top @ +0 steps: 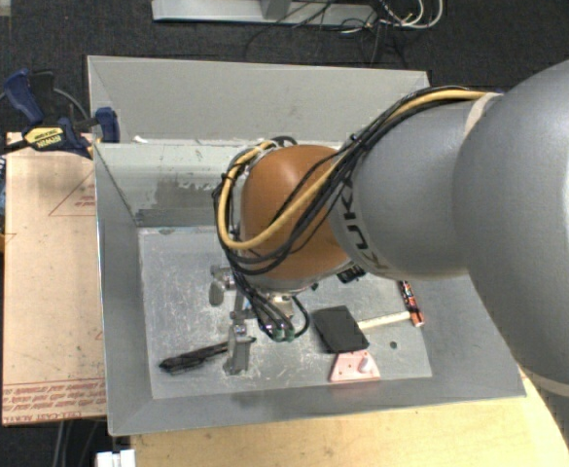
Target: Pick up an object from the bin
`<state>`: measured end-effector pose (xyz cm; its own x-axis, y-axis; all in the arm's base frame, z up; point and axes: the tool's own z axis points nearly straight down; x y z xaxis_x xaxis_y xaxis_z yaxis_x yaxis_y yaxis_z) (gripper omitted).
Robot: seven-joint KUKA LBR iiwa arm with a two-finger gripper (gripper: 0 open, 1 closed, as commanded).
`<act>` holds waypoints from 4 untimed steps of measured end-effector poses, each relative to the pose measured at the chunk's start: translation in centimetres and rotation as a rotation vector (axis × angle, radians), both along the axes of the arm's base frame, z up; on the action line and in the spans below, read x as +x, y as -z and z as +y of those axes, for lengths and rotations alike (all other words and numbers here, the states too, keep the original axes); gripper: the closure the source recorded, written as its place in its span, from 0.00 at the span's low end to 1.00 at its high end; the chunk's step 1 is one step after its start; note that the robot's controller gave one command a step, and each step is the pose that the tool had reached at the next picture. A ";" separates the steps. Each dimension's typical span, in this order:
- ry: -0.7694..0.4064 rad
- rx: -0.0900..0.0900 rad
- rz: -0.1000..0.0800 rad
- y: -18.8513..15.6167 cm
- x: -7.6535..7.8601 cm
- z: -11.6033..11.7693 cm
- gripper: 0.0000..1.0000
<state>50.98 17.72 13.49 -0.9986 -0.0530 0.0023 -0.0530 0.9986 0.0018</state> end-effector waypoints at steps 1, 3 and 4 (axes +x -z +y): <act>-0.127 0.002 0.000 3.6 -0.8 0.1 0.00; -0.106 0.004 -0.001 6.5 -0.6 0.5 1.00; -0.106 0.004 -0.001 6.5 -0.6 0.5 1.00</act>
Offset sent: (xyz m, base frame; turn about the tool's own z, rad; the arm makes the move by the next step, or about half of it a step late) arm -0.0136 0.0118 -0.0649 -0.0629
